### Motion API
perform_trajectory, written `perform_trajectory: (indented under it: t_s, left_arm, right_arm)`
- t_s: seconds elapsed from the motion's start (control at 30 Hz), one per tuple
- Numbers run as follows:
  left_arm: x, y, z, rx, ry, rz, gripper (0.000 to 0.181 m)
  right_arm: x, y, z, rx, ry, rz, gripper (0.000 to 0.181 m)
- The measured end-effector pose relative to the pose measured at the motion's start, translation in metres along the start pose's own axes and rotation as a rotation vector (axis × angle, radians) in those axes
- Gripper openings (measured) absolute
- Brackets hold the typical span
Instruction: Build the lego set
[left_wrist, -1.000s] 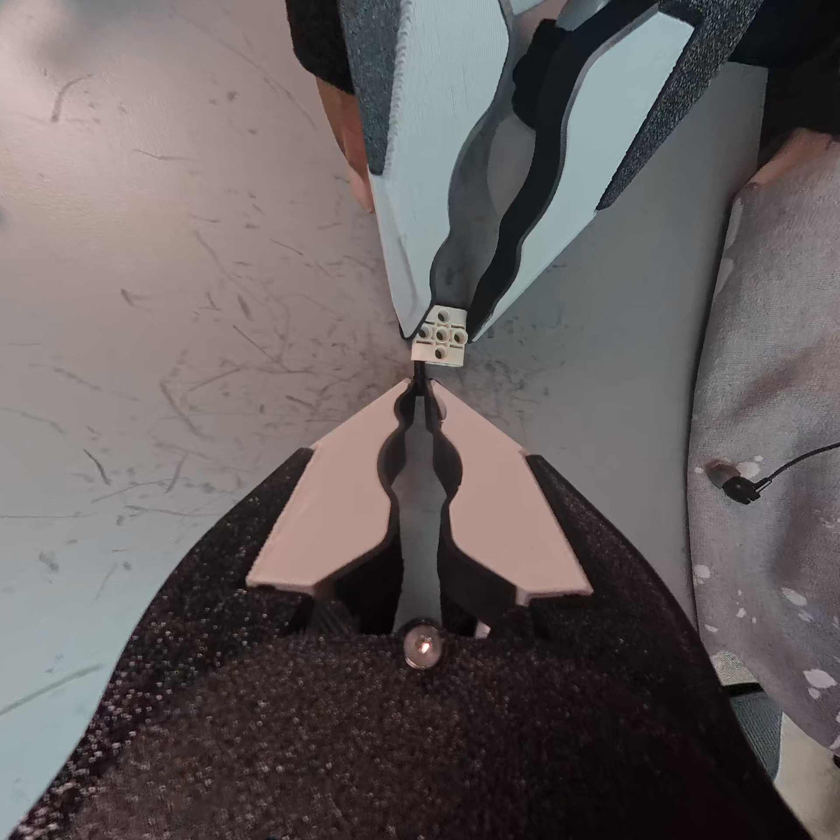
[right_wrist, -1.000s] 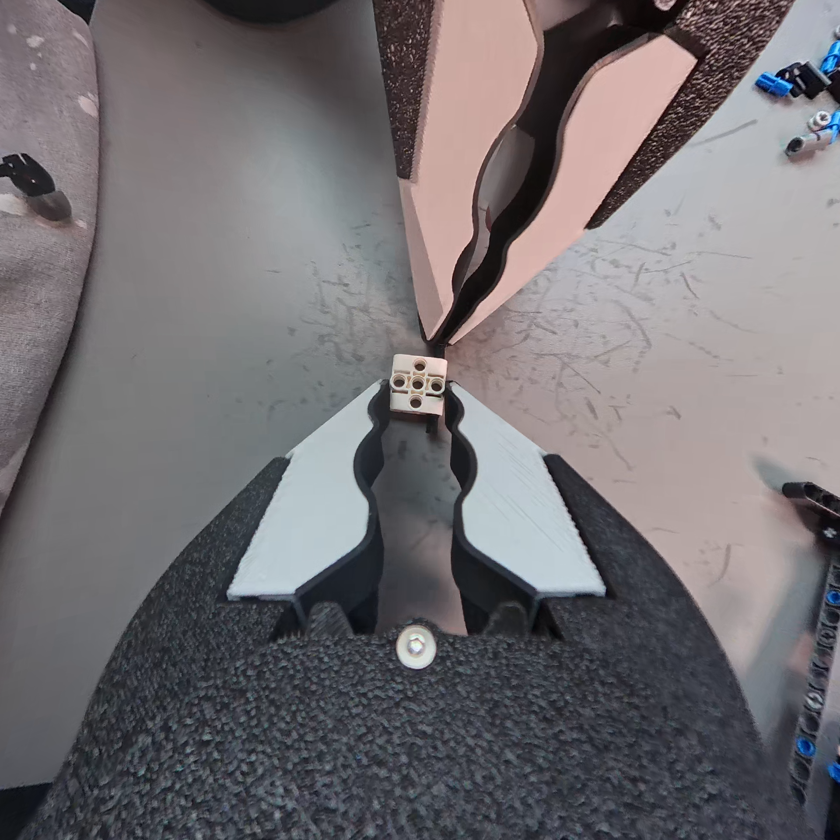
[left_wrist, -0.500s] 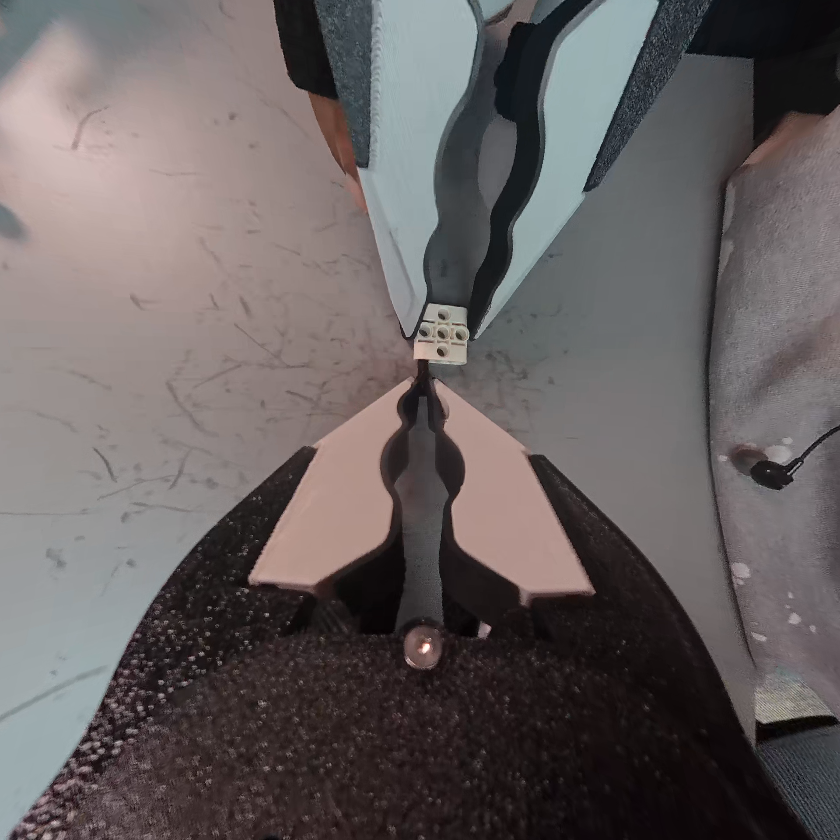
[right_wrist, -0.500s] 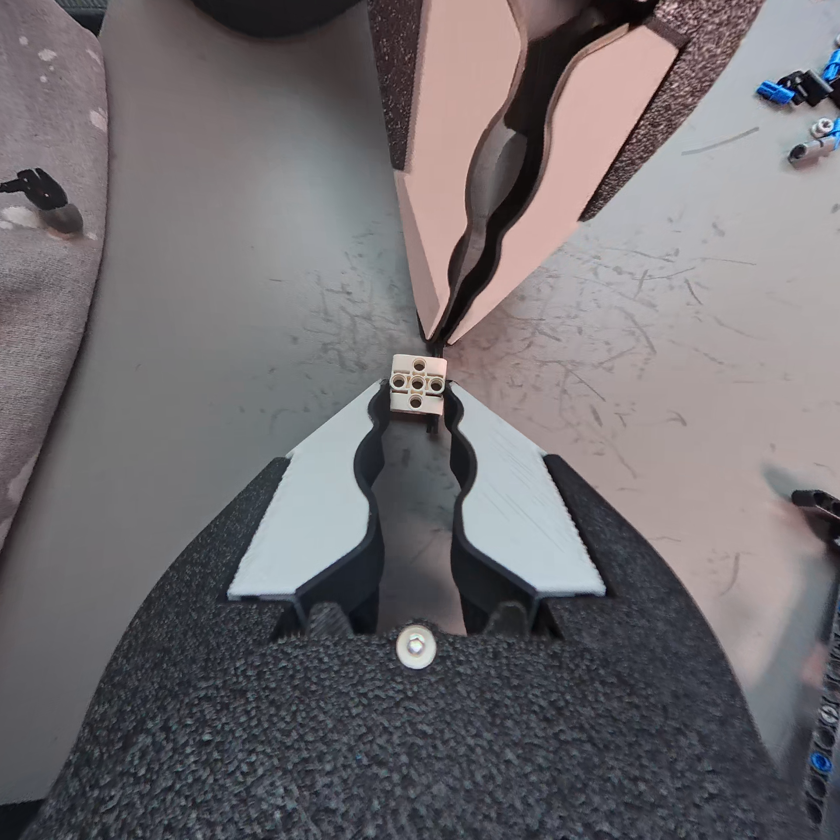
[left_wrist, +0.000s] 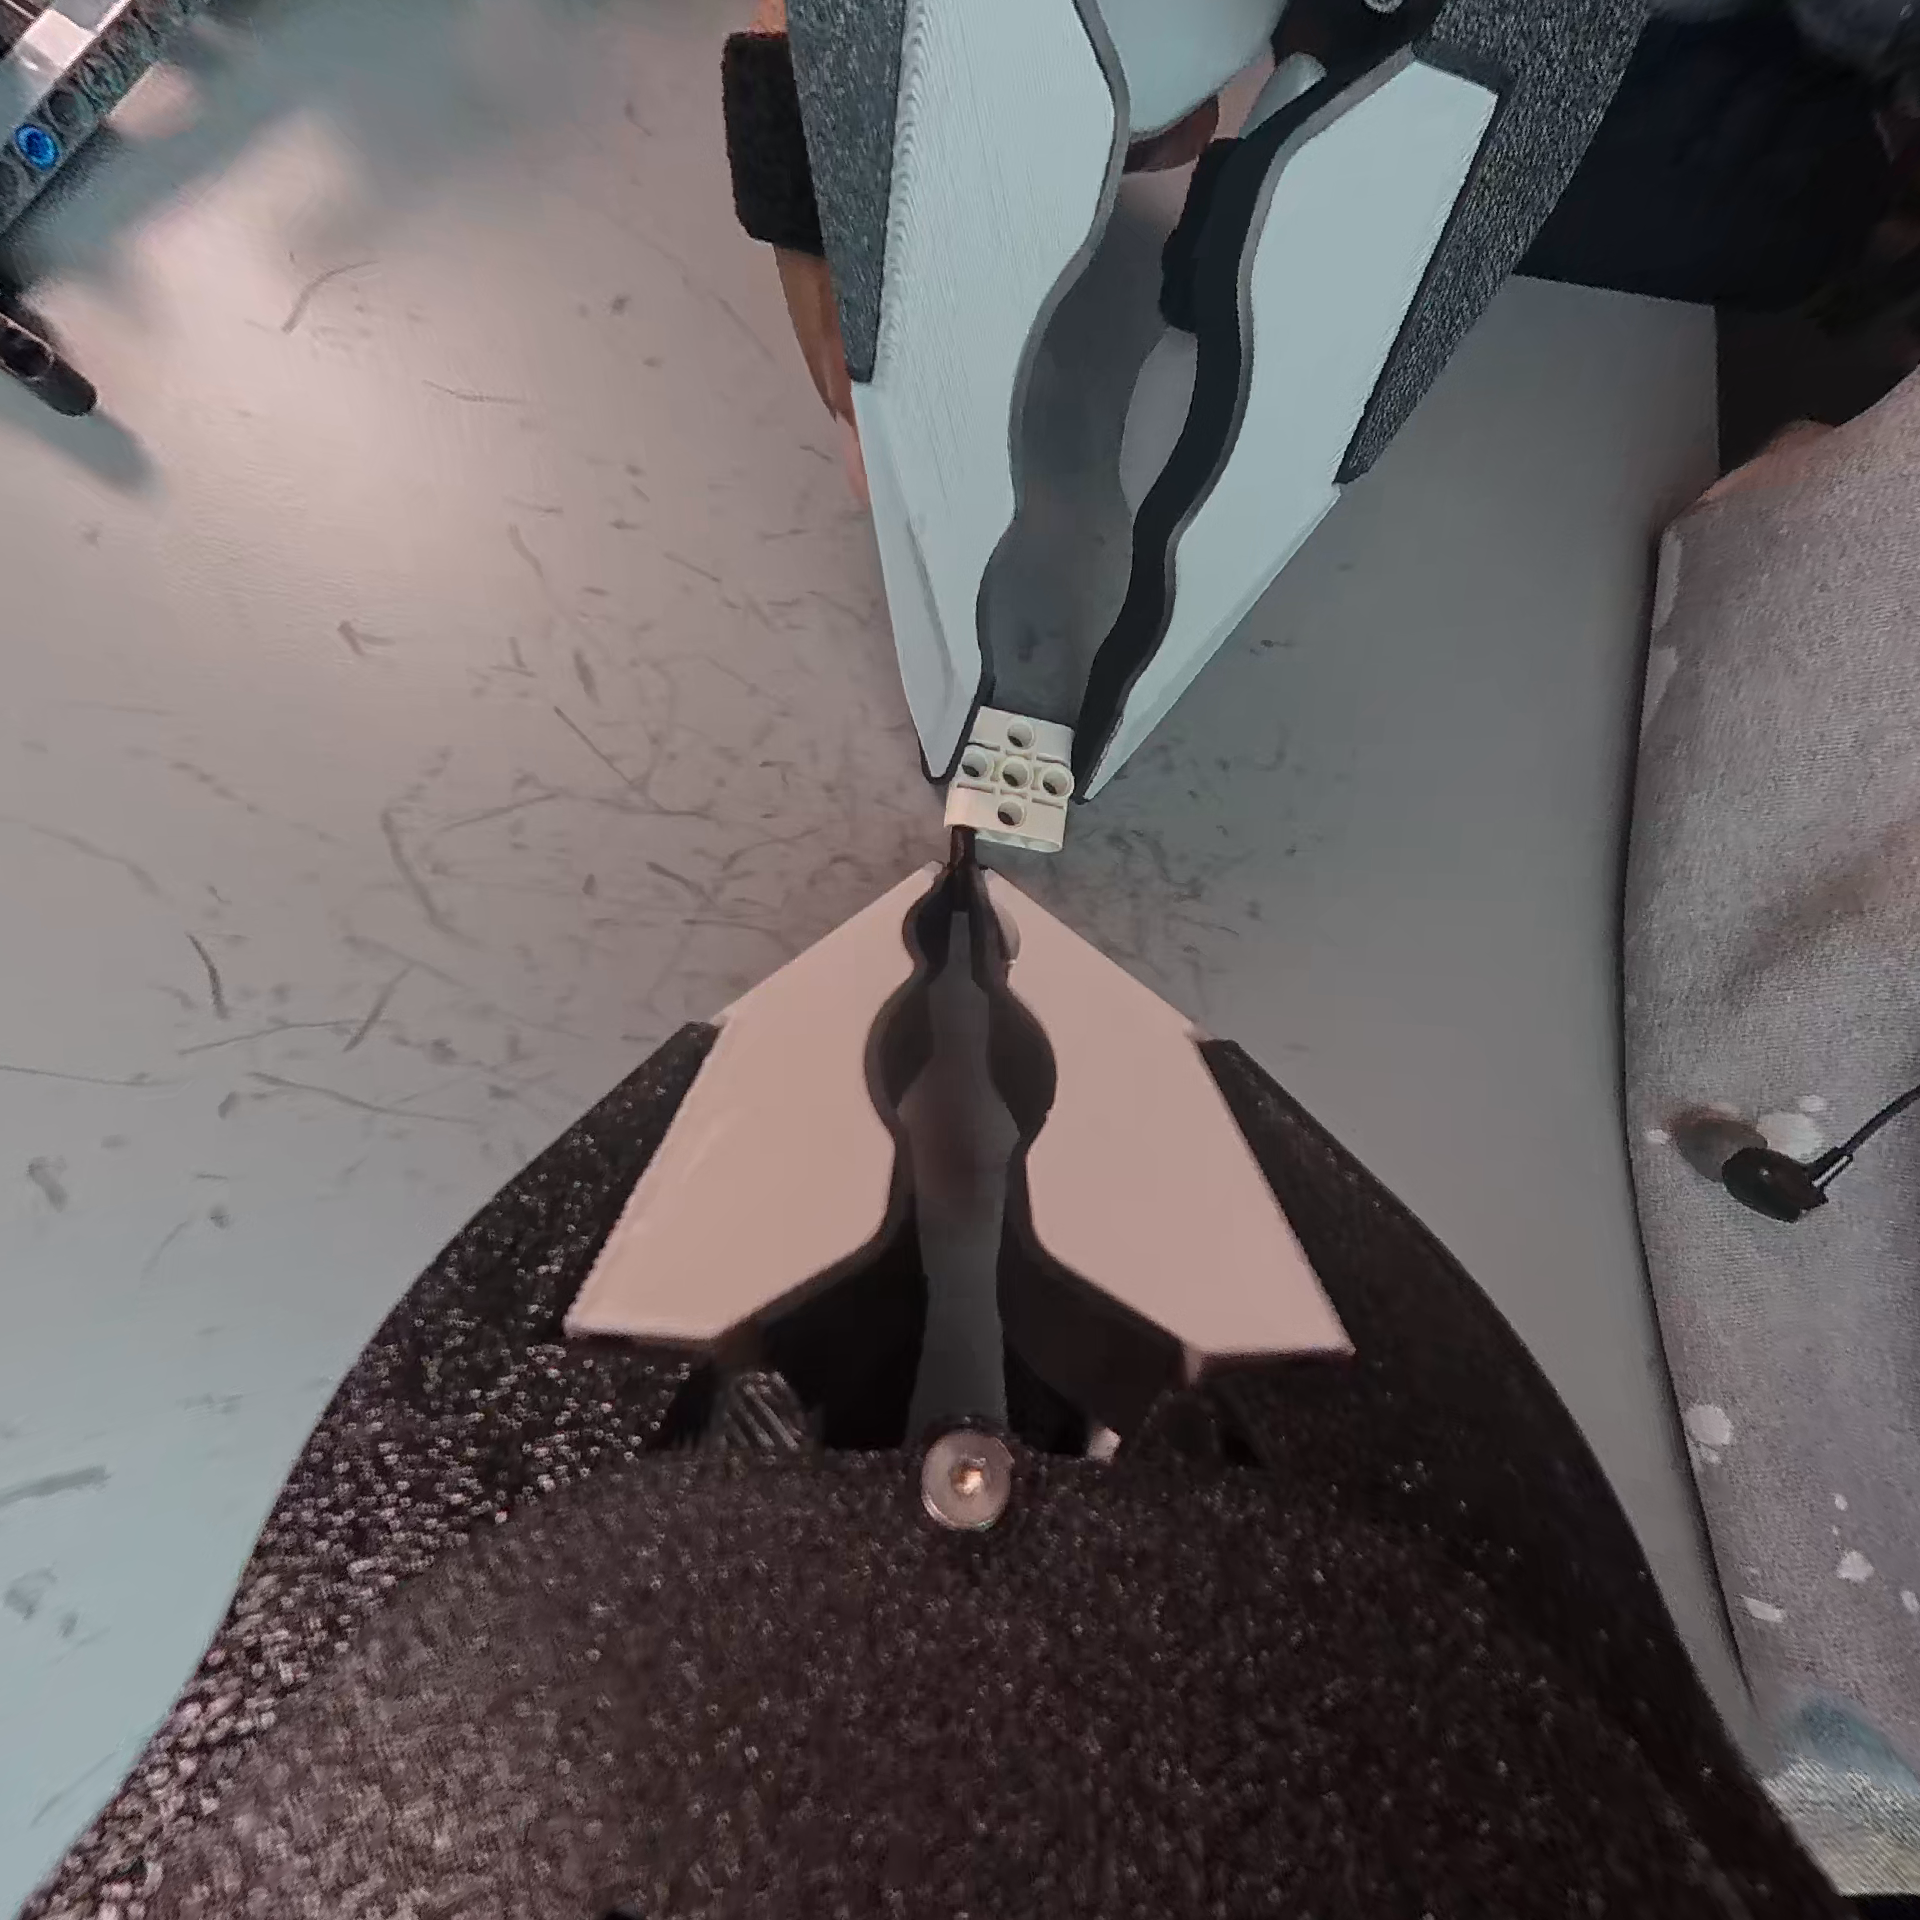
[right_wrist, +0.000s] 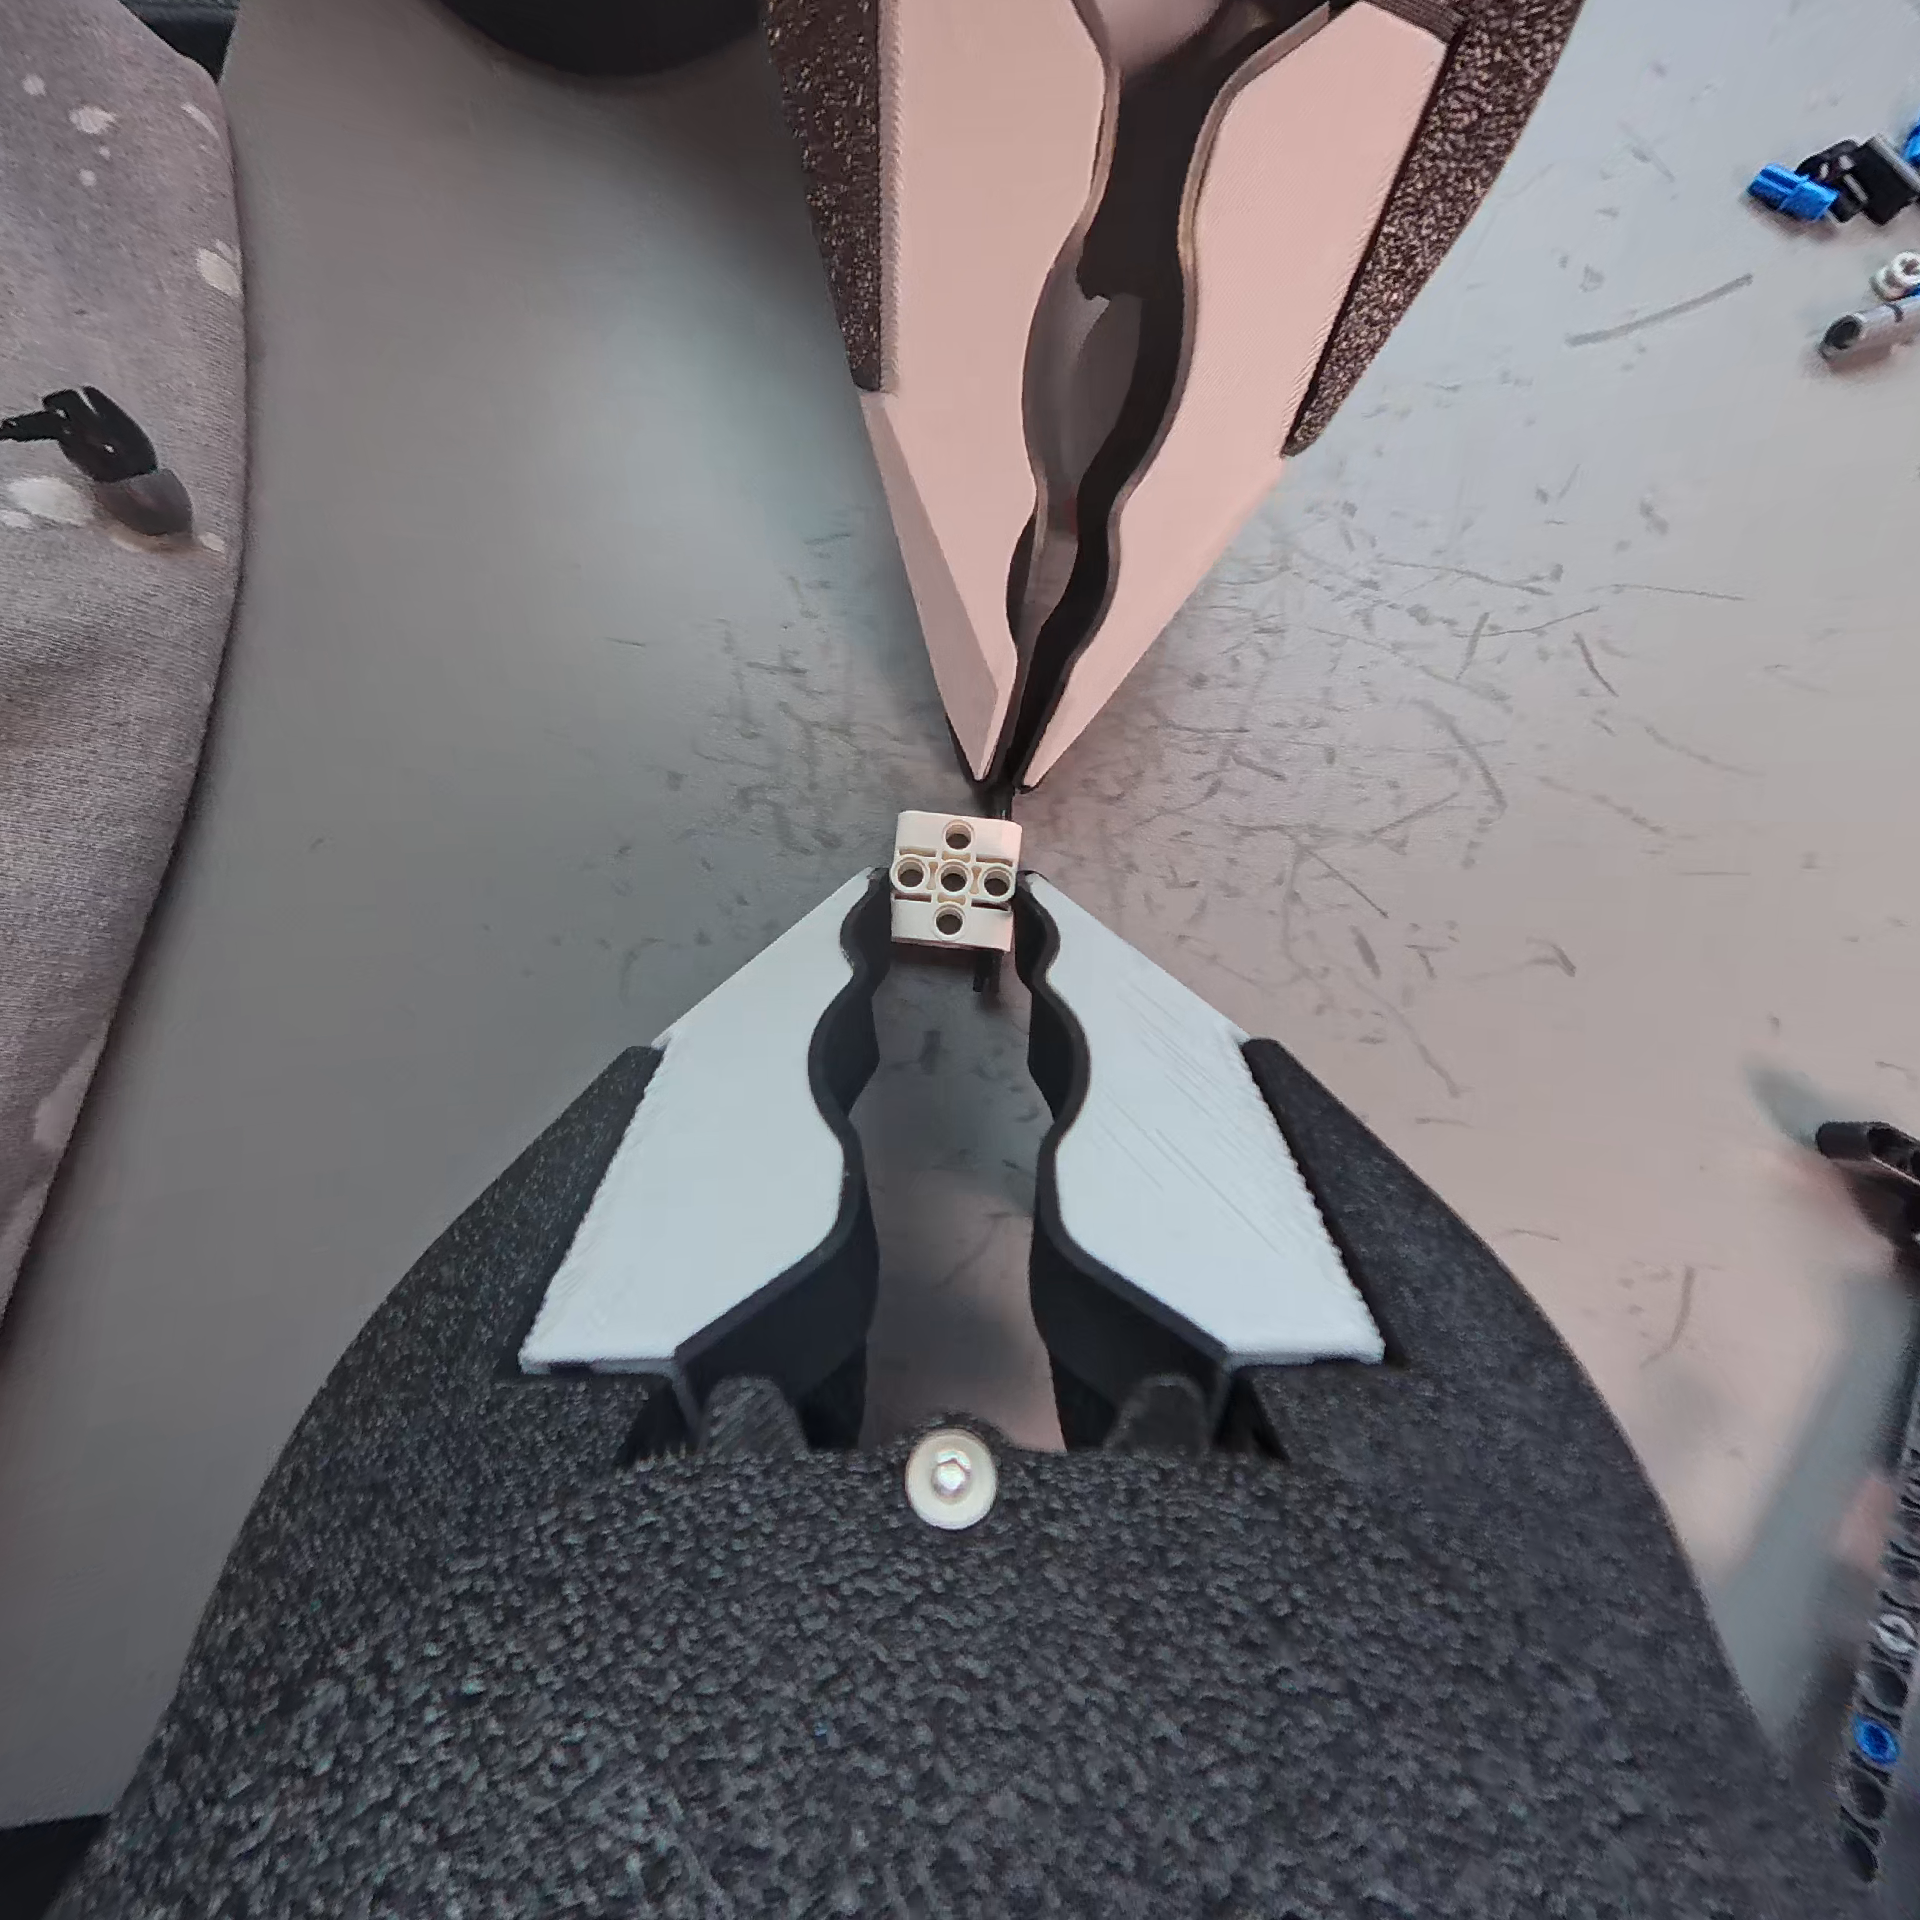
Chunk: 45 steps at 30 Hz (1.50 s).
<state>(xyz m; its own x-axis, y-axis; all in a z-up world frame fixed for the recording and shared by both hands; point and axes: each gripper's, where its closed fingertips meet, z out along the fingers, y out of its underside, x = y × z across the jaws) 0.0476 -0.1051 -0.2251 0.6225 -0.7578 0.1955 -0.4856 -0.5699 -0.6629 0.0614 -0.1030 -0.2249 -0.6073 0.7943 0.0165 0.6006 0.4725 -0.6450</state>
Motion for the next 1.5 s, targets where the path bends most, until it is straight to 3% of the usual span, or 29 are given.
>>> perform_trajectory:
  t_s: [0.27,0.43,0.63,0.87,1.03,1.5]
  left_arm:
    - [0.001,-0.012,-0.002,0.132,-0.012,-0.067,0.0]
    - [0.001,-0.013,0.002,0.097,-0.027,-0.013,0.0]
    - [-0.01,-0.007,-0.018,0.13,-0.048,-0.068,0.0]
    - [-0.03,0.007,-0.03,0.111,-0.14,-0.091,0.018]
    - [-0.037,0.006,-0.023,0.091,-0.158,-0.057,0.021]
    - [-0.032,0.006,-0.013,0.056,-0.123,0.168,0.004]
  right_arm:
    - [-0.001,-0.001,0.001,0.004,-0.003,0.004,0.022]
    - [-0.004,-0.004,0.003,0.004,-0.012,0.006,0.023]
    - [-0.003,-0.003,0.003,0.007,-0.005,0.009,0.023]
    - [-0.002,-0.004,0.003,0.019,0.013,0.011,0.023]
    - [-0.002,-0.004,0.003,0.022,0.019,0.014,0.024]
    - [-0.002,-0.004,0.003,0.034,0.027,0.007,0.023]
